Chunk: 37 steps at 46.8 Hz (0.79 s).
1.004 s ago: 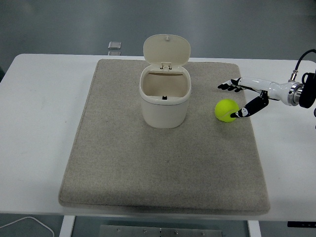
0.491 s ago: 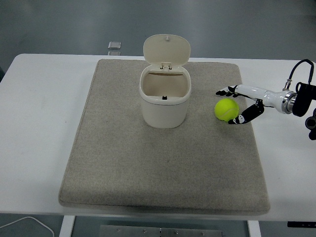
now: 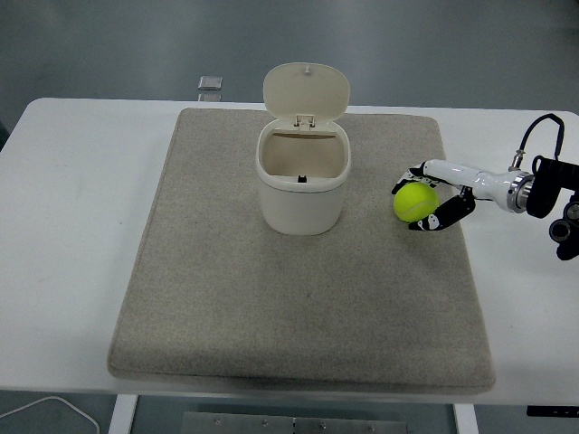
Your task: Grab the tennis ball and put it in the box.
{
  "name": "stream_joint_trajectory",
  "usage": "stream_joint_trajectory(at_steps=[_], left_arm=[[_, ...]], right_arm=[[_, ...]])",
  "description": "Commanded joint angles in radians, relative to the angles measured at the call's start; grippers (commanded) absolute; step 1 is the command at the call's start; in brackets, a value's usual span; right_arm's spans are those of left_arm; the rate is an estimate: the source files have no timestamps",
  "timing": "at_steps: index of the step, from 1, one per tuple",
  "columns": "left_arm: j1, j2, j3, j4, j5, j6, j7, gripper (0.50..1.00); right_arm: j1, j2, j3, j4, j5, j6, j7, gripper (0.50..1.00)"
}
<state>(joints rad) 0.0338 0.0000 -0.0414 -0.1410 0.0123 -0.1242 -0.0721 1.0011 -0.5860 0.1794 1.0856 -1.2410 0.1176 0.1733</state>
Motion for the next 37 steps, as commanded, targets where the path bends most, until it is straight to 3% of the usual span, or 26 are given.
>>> stream_joint_trajectory(at_steps=[1, 14, 21, 27, 37], left_arm=[[0.0, 0.0, 0.0, 0.0, 0.0, 0.0, 0.0, 0.996], [0.0, 0.0, 0.0, 0.0, 0.0, 0.0, 0.0, 0.996], [0.0, 0.0, 0.0, 0.0, 0.0, 0.0, 0.0, 0.996], [0.0, 0.0, 0.0, 0.001, 0.0, 0.0, 0.0, 0.996], [0.0, 0.0, 0.0, 0.0, 0.0, 0.0, 0.0, 0.996]], right_arm=[[0.001, 0.0, 0.0, 0.0, 0.0, 0.001, 0.0, 0.547], [0.016, -0.006, 0.015, 0.002, 0.018, -0.003, 0.026, 0.5], [0.047, -0.032, 0.026, 0.014, 0.04, 0.001, 0.078, 0.5], [0.054, -0.069, 0.066, 0.06, 0.081, 0.036, 0.138, 0.5], [0.103, -0.095, 0.081, 0.106, 0.152, 0.119, 0.156, 0.5]])
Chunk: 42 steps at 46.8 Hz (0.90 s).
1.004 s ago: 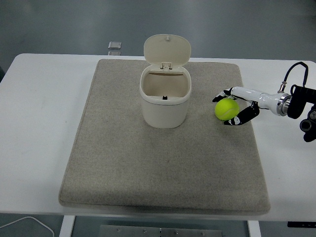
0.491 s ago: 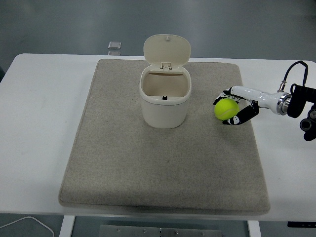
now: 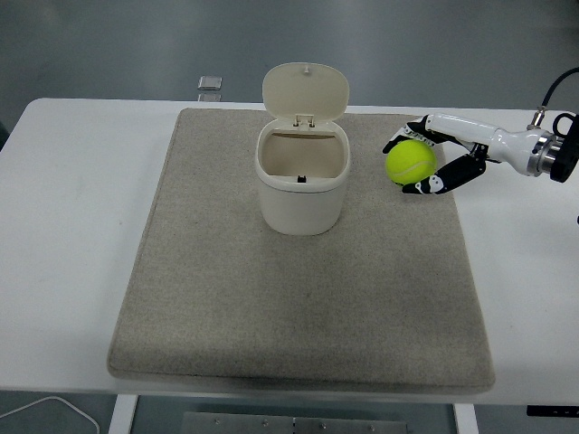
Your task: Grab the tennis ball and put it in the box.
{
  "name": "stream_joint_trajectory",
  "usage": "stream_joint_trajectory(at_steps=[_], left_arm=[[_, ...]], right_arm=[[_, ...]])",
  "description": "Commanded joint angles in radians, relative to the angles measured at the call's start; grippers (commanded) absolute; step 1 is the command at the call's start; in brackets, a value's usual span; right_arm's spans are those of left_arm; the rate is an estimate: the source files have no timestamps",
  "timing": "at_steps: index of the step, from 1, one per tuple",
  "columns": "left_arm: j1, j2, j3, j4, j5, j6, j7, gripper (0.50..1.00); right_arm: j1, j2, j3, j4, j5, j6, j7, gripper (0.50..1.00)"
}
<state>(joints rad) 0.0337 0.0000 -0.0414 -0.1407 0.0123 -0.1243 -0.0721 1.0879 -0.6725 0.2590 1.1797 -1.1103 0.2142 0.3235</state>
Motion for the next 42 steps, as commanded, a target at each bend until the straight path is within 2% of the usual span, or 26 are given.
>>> stream_joint_trajectory(at_steps=[1, 8, 28, 38, 42], left_arm=[[0.0, 0.0, 0.0, 0.0, 0.0, 0.0, 0.0, 0.996], [0.0, 0.0, 0.0, 0.0, 0.0, 0.0, 0.0, 0.996], [0.0, 0.0, 0.0, 0.0, 0.0, 0.0, 0.0, 0.996], [0.0, 0.0, 0.0, 0.0, 0.0, 0.0, 0.0, 0.996], [0.0, 0.0, 0.0, 0.0, 0.0, 0.0, 0.0, 0.996]], right_arm=[[0.02, -0.009, 0.005, 0.014, 0.027, 0.033, 0.008, 0.5], [0.058, 0.008, 0.02, 0.034, 0.04, 0.091, 0.009, 0.5], [0.125, 0.142, 0.013, -0.011, 0.092, 0.093, 0.006, 0.5], [0.135, 0.183, 0.01, -0.051, 0.092, 0.08, 0.0, 0.602], [0.135, 0.203, 0.005, -0.068, 0.092, 0.07, -0.003, 0.672]])
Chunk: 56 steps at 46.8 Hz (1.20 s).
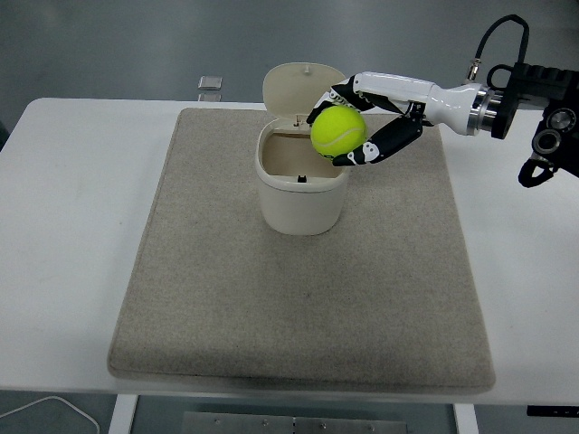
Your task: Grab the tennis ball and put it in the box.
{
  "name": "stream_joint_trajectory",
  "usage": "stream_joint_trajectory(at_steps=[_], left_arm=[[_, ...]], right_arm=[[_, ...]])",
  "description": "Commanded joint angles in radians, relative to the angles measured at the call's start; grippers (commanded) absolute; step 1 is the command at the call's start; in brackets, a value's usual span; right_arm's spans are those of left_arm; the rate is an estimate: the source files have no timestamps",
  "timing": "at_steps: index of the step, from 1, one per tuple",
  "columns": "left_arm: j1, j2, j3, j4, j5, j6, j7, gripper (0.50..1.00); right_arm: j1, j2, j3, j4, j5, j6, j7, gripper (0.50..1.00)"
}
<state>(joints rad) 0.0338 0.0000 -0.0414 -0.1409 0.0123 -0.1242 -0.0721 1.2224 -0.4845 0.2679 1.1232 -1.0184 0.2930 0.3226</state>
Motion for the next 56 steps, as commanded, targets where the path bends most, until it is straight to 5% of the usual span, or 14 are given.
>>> stream_joint_trajectory(at_steps=[1, 18, 35, 40, 51, 56], left_arm=[[0.0, 0.0, 0.0, 0.0, 0.0, 0.0, 0.0, 0.996], [0.0, 0.0, 0.0, 0.0, 0.0, 0.0, 0.0, 0.996], [0.0, 0.0, 0.0, 0.0, 0.0, 0.0, 0.0, 0.996], [0.0, 0.0, 0.0, 0.0, 0.0, 0.0, 0.0, 0.996], [0.0, 0.0, 0.0, 0.0, 0.0, 0.0, 0.0, 0.996], [0.0, 0.0, 0.0, 0.0, 0.0, 0.0, 0.0, 0.996]], right_arm=[[0.0, 0.021, -0.006, -0.014, 0.0, -0.012, -0.002, 0.688], [-0.004, 0.05, -0.007, -0.034, 0.0, -0.043, -0.004, 0.823], [-0.011, 0.044, -0.027, -0.03, 0.001, -0.037, -0.002, 0.86], [-0.003, 0.023, -0.026, -0.017, 0.015, 0.015, -0.002, 0.866], [0.035, -0.084, -0.009, -0.013, 0.17, 0.313, -0.004, 0.866], [0.038, -0.121, -0.01, -0.013, 0.178, 0.318, -0.004, 0.866]])
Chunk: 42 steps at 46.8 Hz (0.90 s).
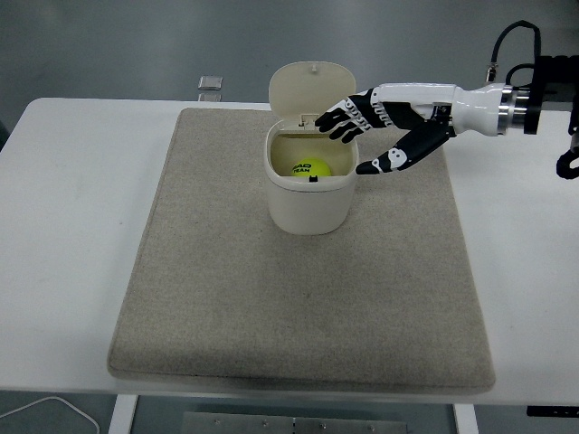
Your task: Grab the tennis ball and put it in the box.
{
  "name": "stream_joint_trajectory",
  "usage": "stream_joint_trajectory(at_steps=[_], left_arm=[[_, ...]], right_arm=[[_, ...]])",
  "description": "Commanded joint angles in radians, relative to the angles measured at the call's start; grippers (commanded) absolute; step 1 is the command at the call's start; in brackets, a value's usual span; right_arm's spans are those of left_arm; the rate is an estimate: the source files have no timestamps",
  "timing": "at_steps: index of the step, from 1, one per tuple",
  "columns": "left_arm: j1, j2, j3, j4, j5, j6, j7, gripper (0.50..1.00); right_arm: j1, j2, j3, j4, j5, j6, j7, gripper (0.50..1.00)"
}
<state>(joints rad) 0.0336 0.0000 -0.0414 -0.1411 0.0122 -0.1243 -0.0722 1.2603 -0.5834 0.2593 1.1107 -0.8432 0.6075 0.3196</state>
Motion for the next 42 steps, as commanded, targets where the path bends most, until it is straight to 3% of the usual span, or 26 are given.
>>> stream_joint_trajectory(at_steps=[1, 10, 19, 31, 42], left_arm=[[0.0, 0.0, 0.0, 0.002, 0.0, 0.0, 0.0, 0.996], [0.0, 0.0, 0.0, 0.0, 0.0, 0.0, 0.0, 0.996], [0.0, 0.0, 0.0, 0.0, 0.0, 0.0, 0.0, 0.996], [0.0, 0.0, 0.0, 0.002, 0.0, 0.0, 0.0, 0.996], [0.0, 0.0, 0.0, 0.0, 0.0, 0.0, 0.0, 0.996]], right_arm=[[0.001, -0.027, -0.003, -0.002, 0.003, 0.003, 0.0, 0.866], [-0.018, -0.042, -0.011, -0.034, 0.006, -0.018, -0.002, 0.866], [-0.097, -0.026, -0.003, -0.087, 0.032, -0.165, 0.0, 0.866], [-0.167, 0.046, -0.002, -0.161, 0.259, -0.408, -0.027, 0.864], [-0.216, 0.131, 0.0, -0.219, 0.496, -0.488, -0.03, 0.864]])
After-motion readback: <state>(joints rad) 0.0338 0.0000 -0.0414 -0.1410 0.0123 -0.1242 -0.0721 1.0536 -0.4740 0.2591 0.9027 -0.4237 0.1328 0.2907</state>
